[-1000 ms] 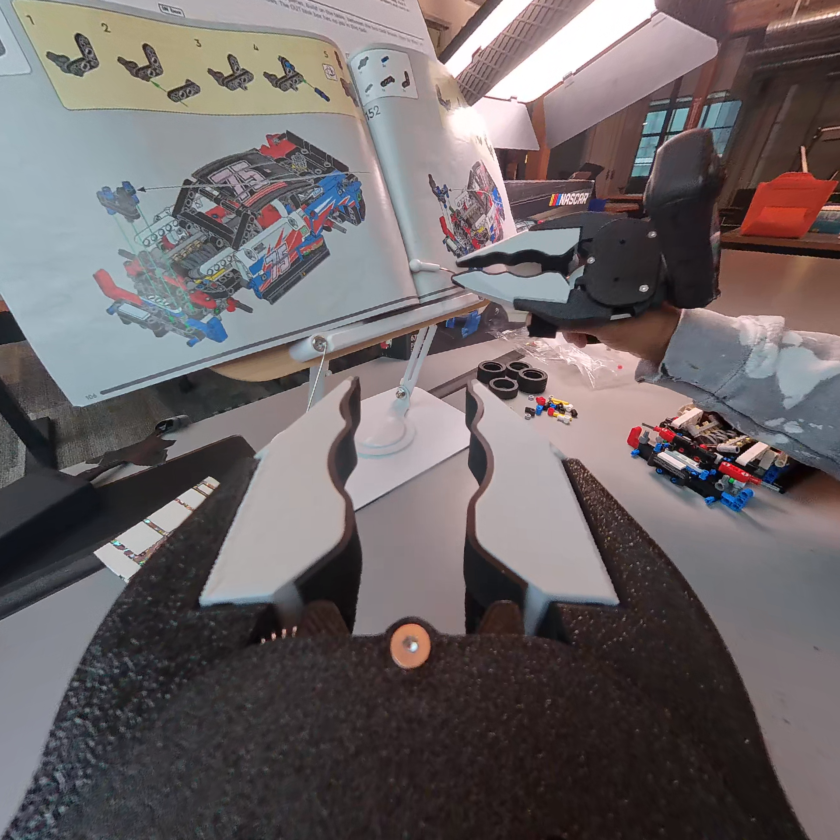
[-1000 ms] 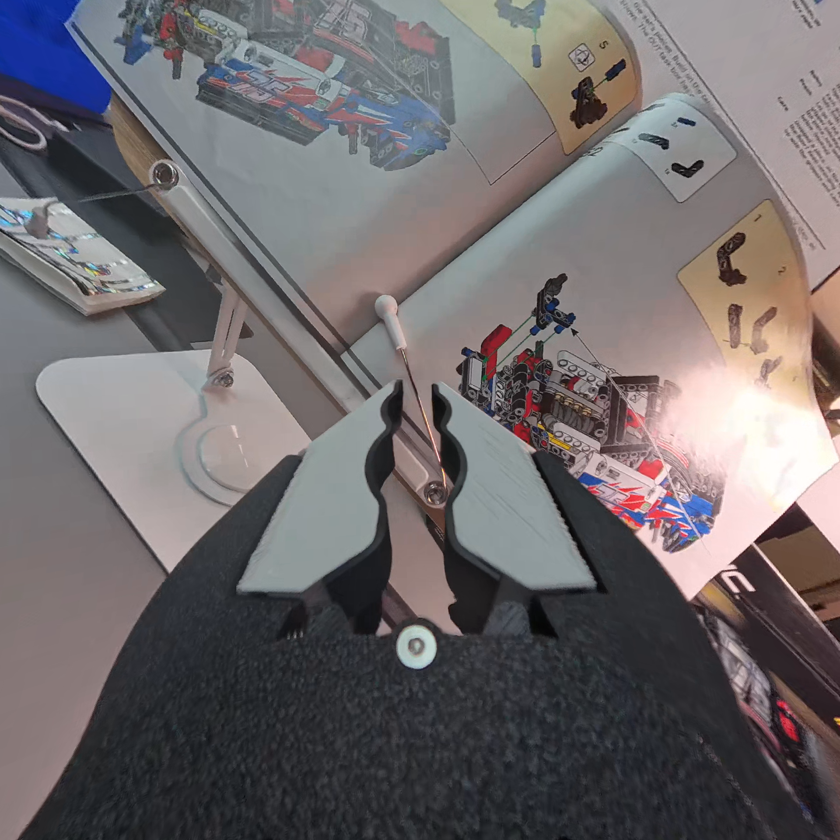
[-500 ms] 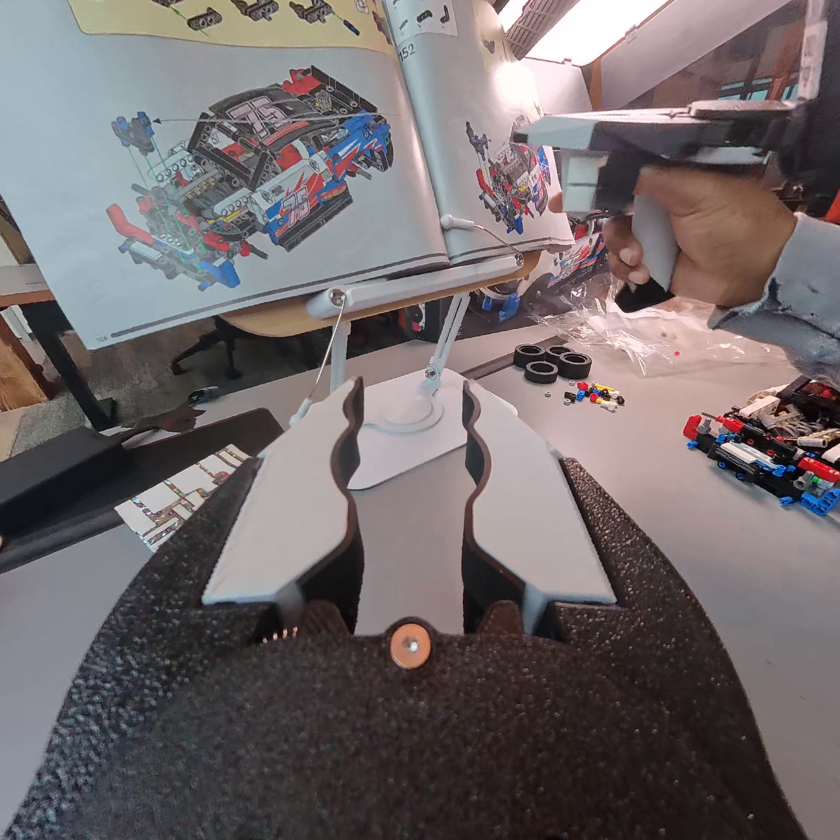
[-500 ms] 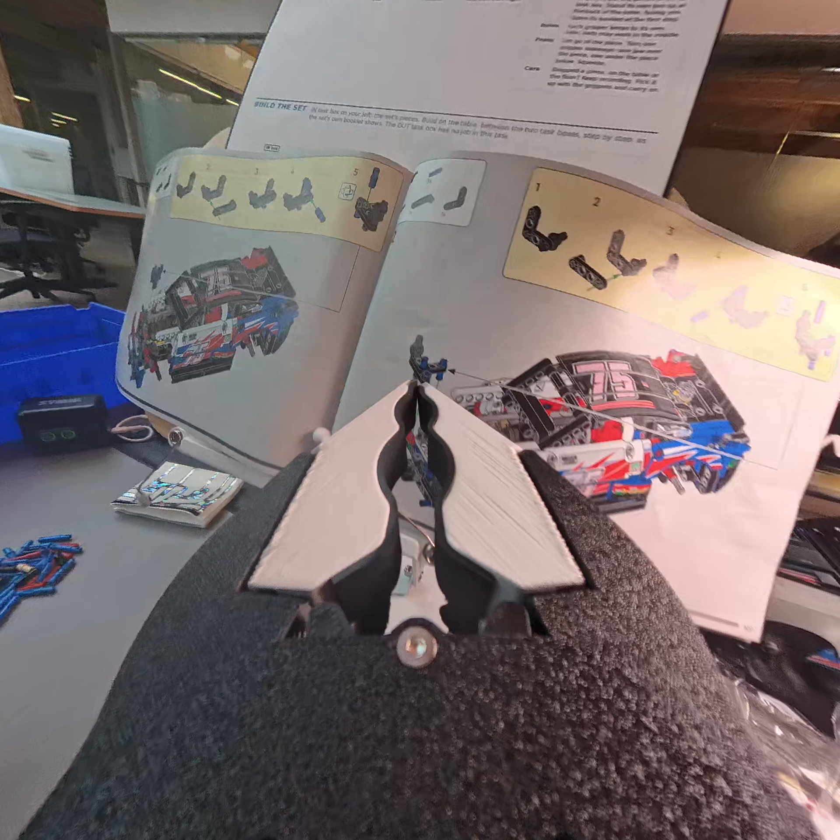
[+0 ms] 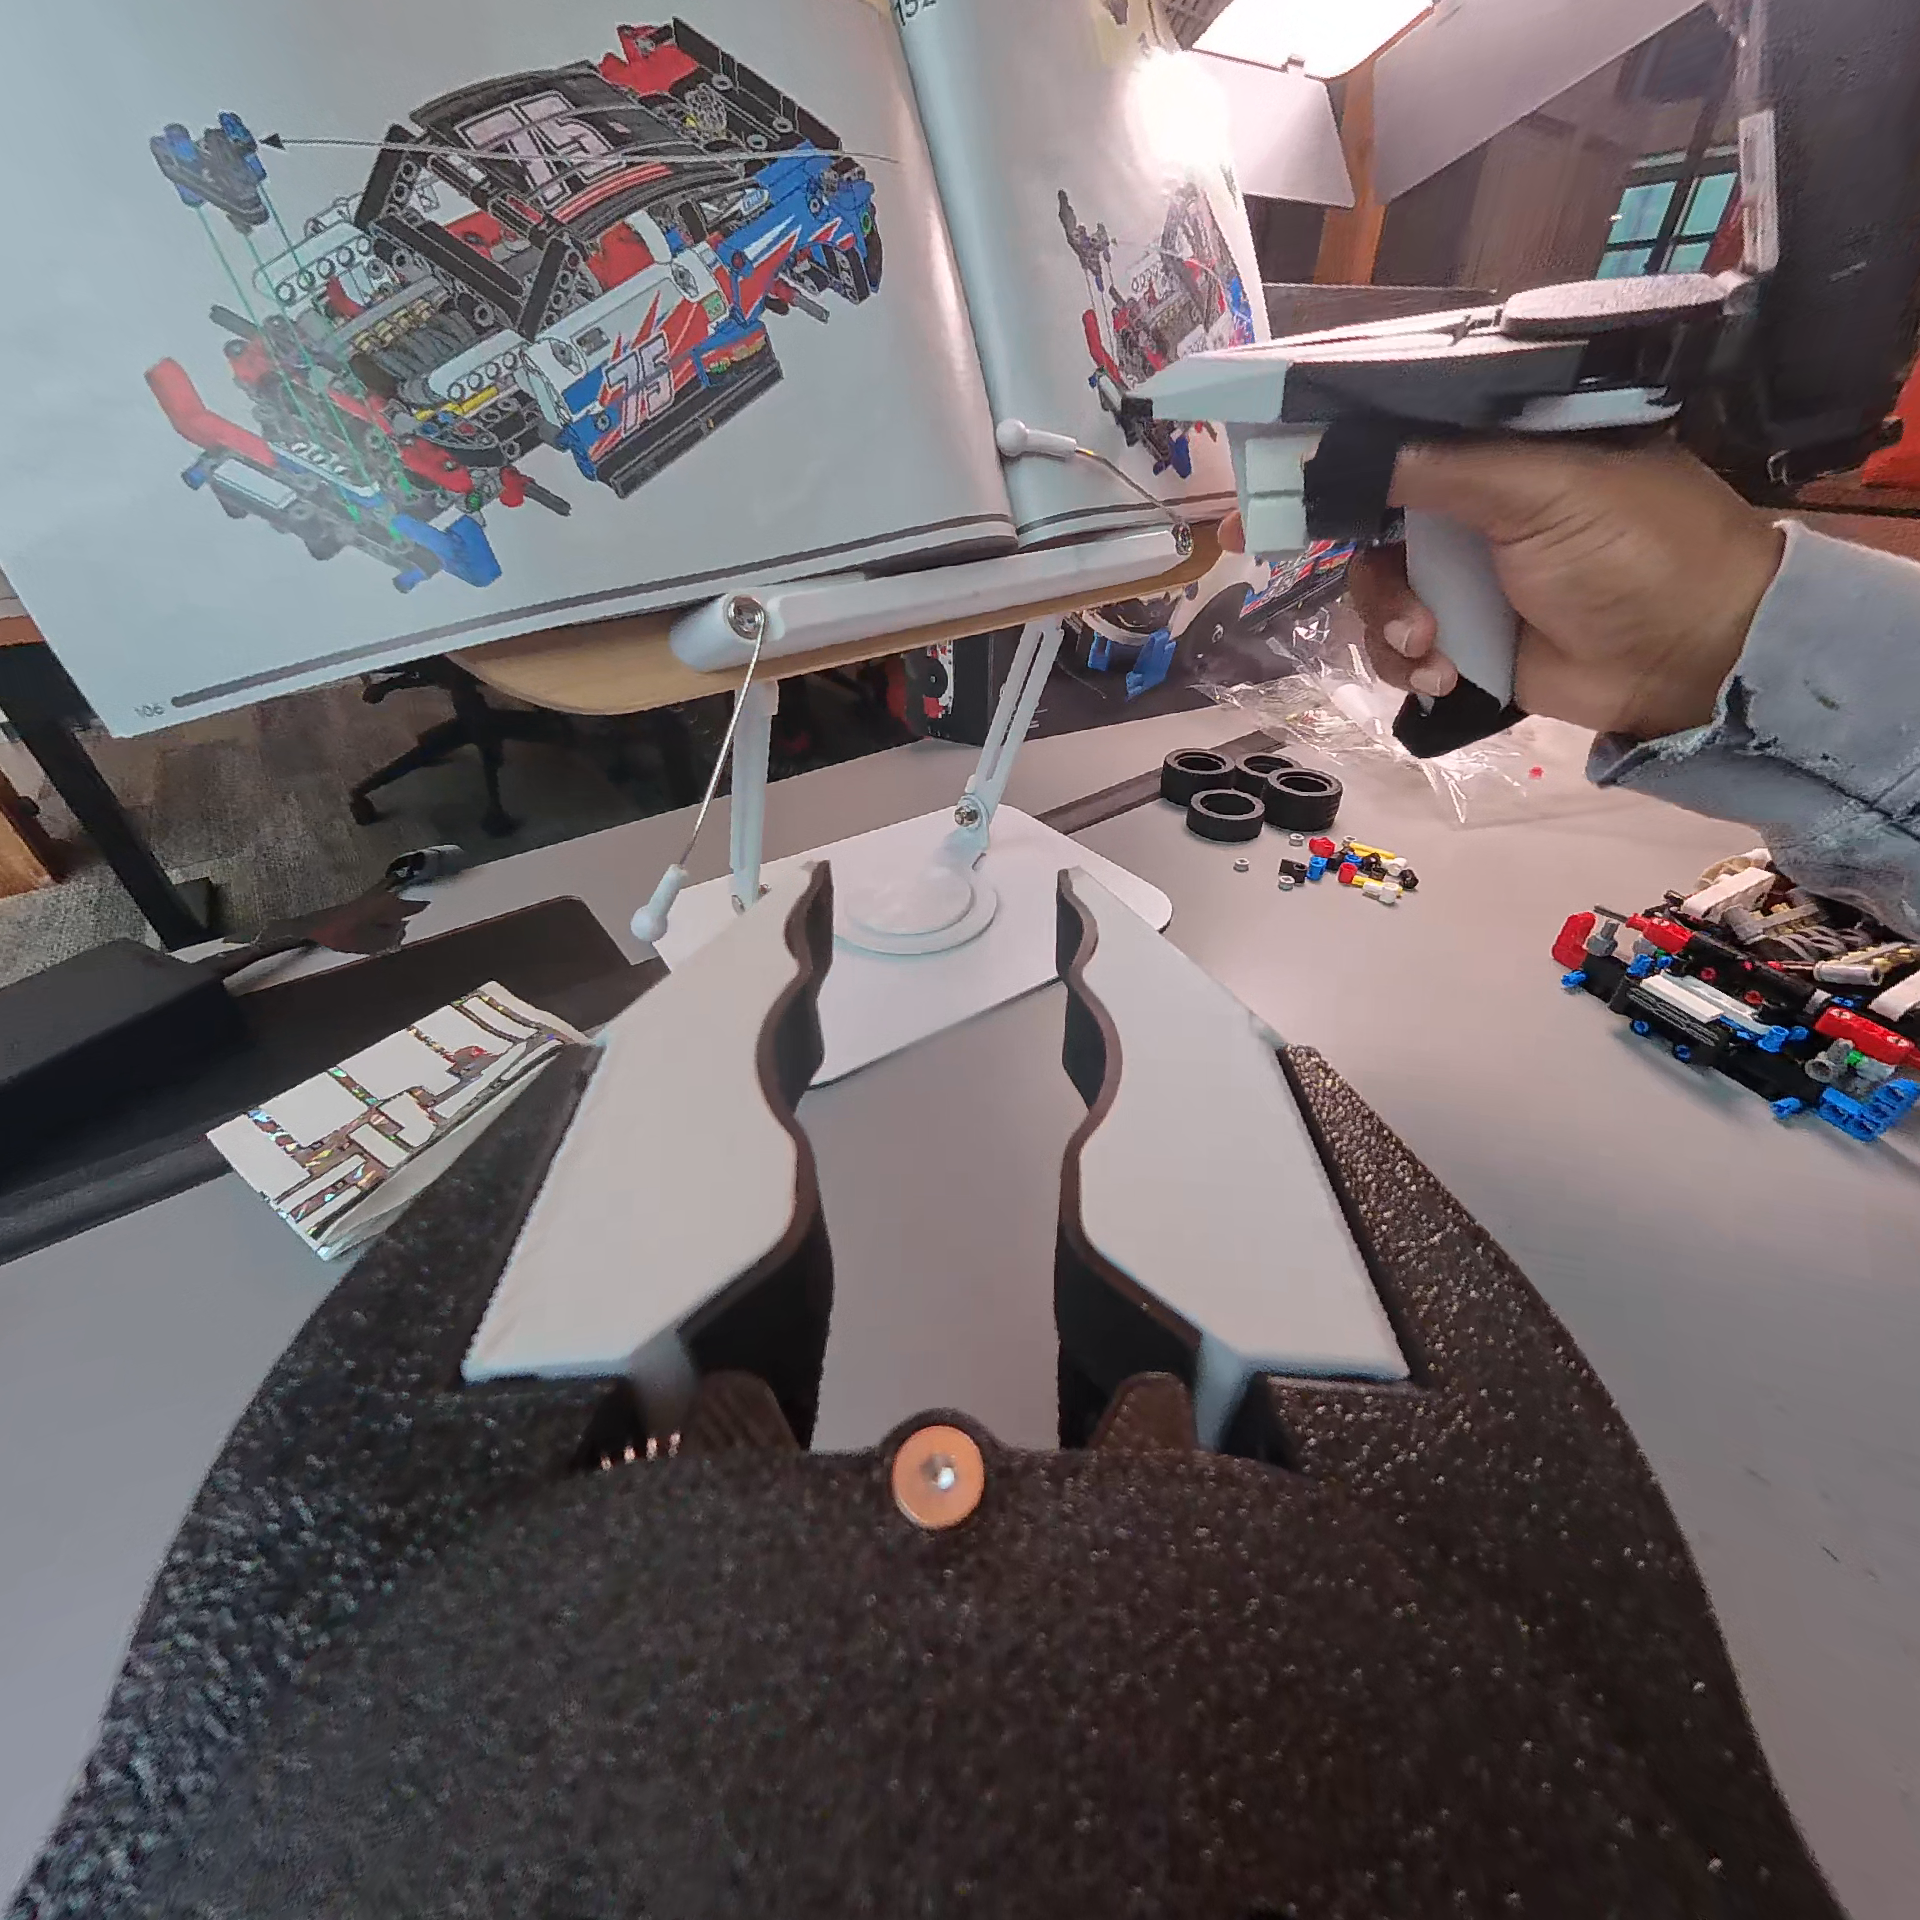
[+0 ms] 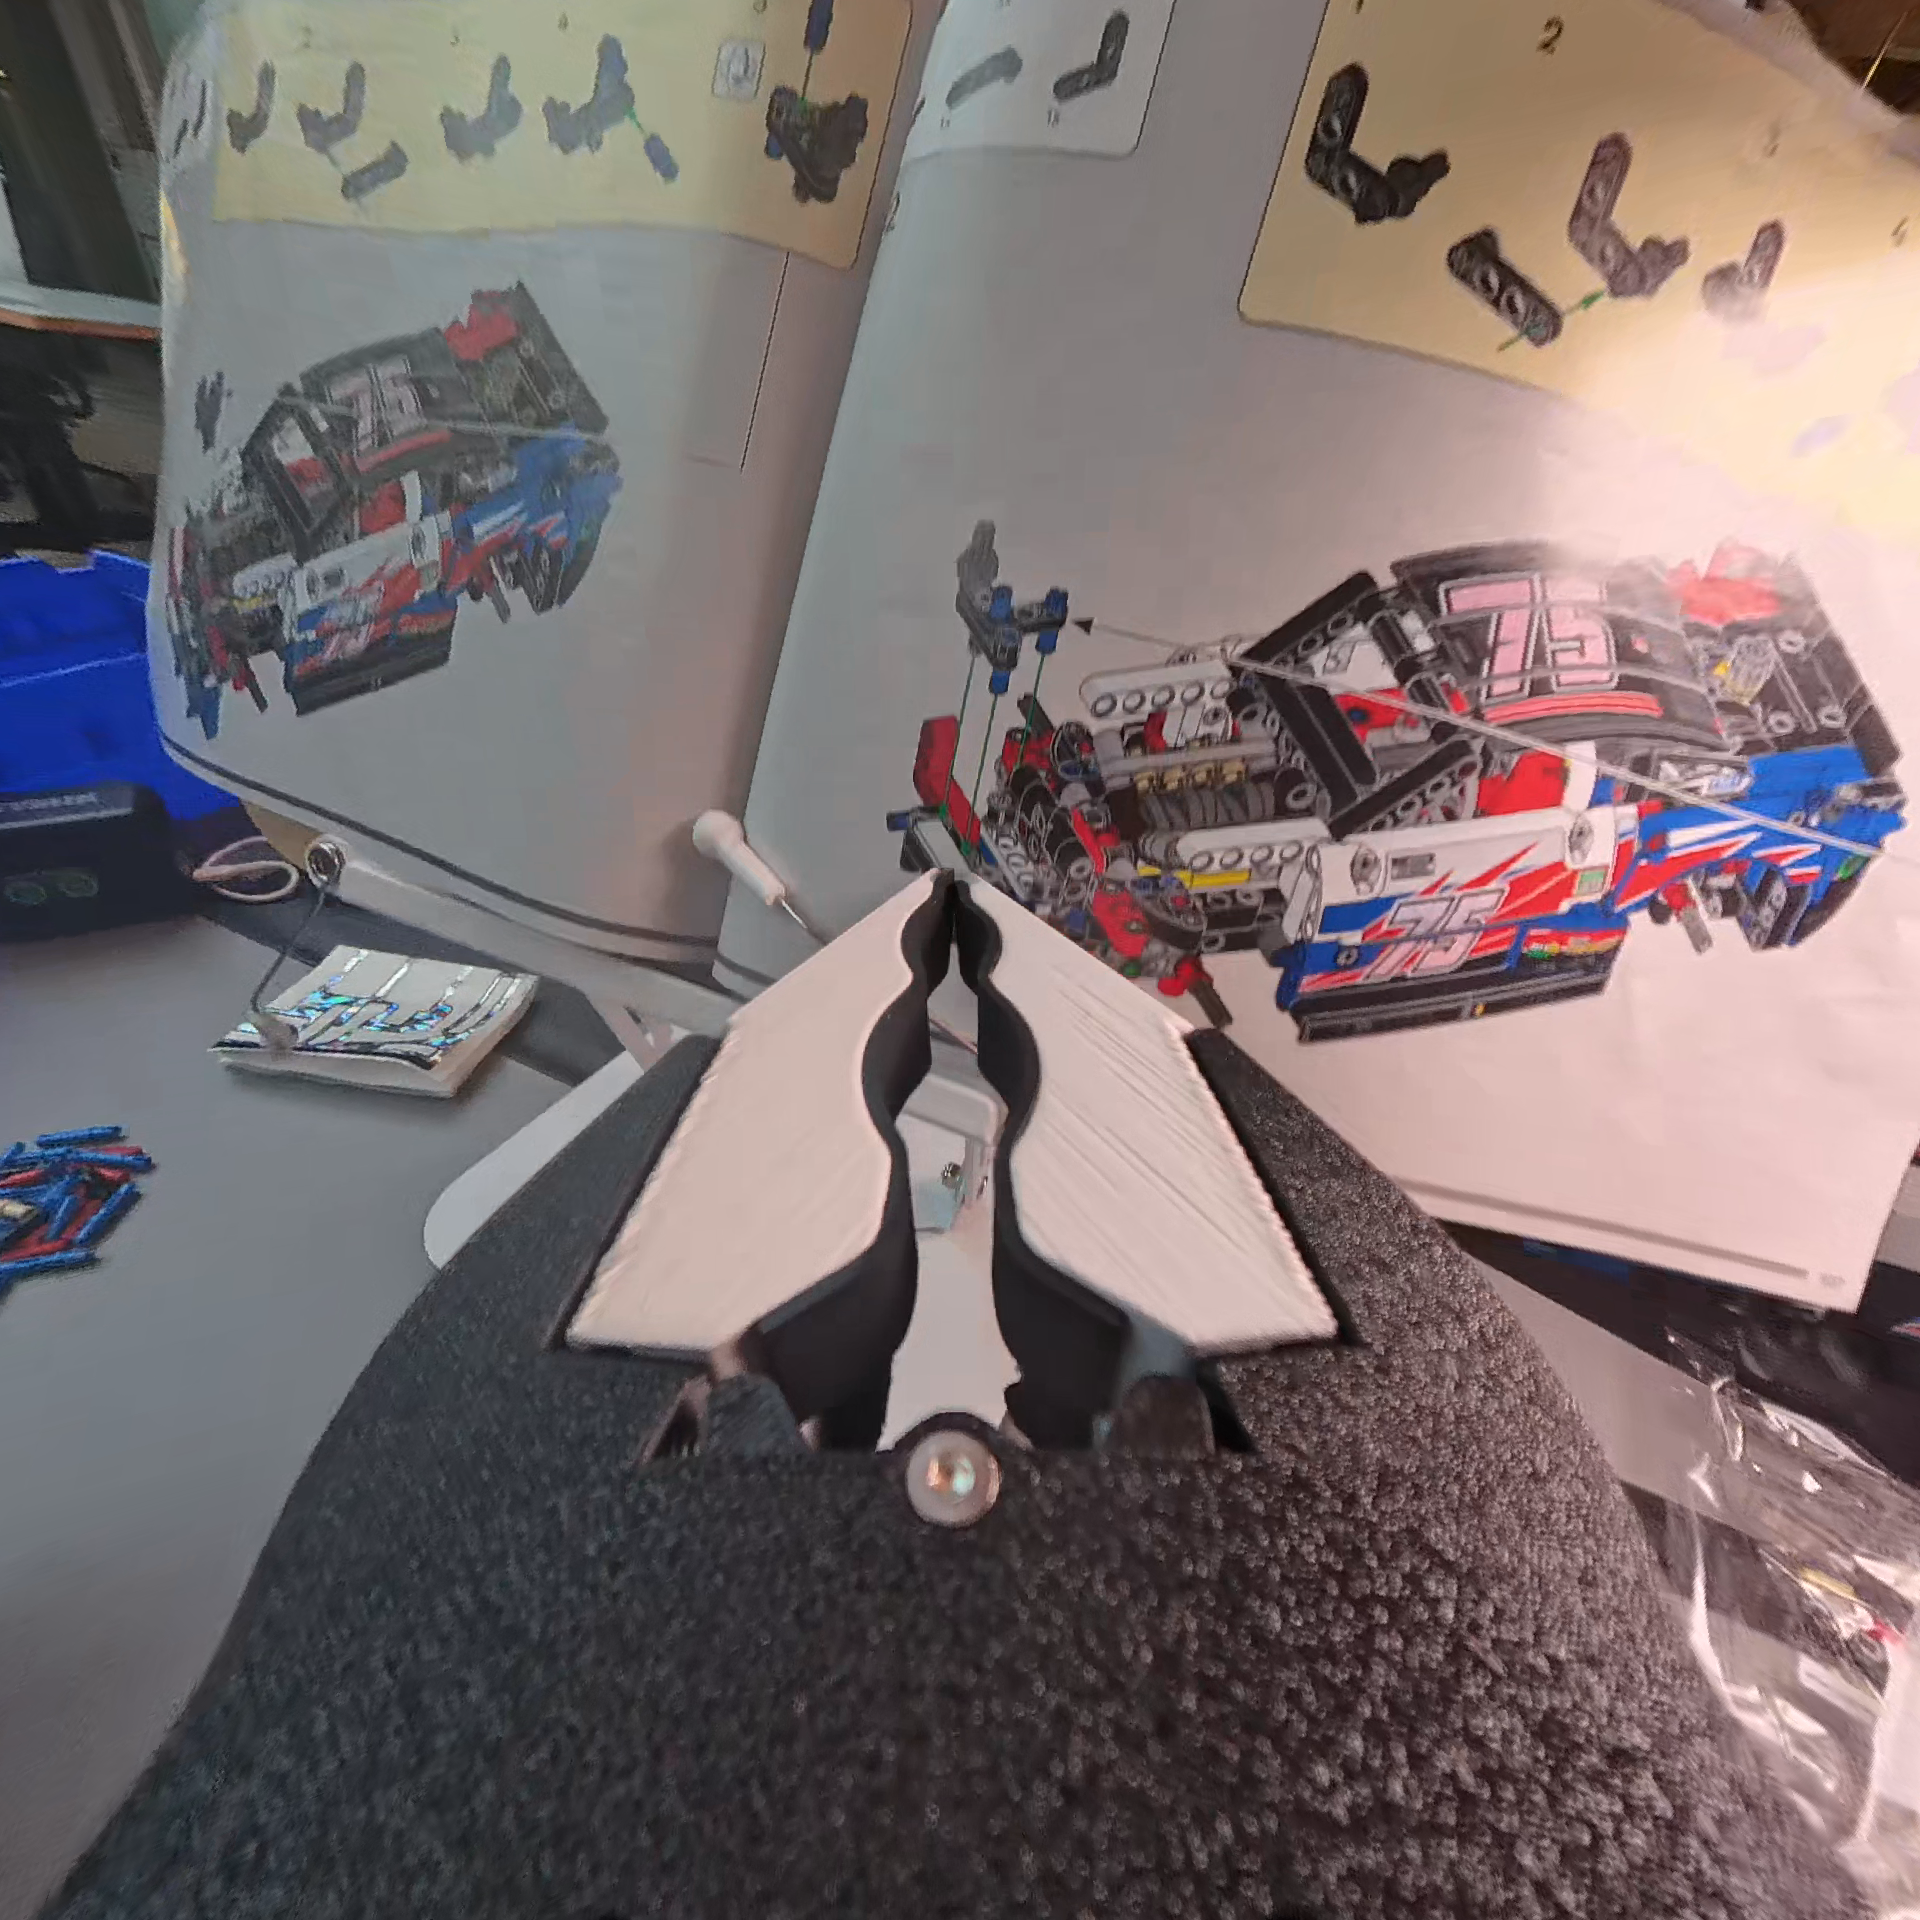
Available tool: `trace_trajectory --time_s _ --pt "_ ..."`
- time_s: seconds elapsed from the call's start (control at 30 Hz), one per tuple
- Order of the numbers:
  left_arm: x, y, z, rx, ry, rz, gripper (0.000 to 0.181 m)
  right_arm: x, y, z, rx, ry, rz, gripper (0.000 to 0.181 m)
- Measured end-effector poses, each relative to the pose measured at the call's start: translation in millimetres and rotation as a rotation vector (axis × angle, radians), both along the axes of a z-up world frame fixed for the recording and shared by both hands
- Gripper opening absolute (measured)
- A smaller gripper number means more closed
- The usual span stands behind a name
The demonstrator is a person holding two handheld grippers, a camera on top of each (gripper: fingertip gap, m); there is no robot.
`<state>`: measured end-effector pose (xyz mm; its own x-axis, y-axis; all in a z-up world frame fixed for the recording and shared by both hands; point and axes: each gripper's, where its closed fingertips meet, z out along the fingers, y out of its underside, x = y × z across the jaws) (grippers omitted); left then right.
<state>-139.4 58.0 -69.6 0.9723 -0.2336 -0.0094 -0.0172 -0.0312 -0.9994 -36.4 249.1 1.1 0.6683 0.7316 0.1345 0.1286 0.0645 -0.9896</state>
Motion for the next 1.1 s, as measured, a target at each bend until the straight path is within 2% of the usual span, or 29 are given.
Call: trace_trajectory --time_s 0.03,0.13,0.73,0.83,0.97,1.1 --pt "1.0 0.0 -0.4 -0.001 0.002 -0.002 0.043 1.7 -0.3 -5.3 -0.001 -0.002 -0.005 0.000" --pt "4.2 -0.3 -1.2 -0.002 0.011 -0.006 0.042 3.5 -0.8 -12.1 -0.011 0.013 0.004 0.000" --pt "7.0 0.1 -5.0 -0.010 0.015 -0.011 0.042 7.9 -5.6 -13.5 -0.006 0.021 0.016 0.000" --pt "5.9 0.2 -5.8 -0.011 0.020 -0.008 0.042 21.1 -18.0 12.2 0.050 0.041 0.051 0.000" --pt "4.5 0.1 -5.2 -0.009 0.013 -0.007 0.042 58.4 -51.6 58.3 0.097 0.004 0.184 0.010" --pt "6.2 1.5 -9.5 -0.021 0.014 -0.015 0.042 110.2 -76.3 72.5 0.139 -0.102 0.211 0.017"
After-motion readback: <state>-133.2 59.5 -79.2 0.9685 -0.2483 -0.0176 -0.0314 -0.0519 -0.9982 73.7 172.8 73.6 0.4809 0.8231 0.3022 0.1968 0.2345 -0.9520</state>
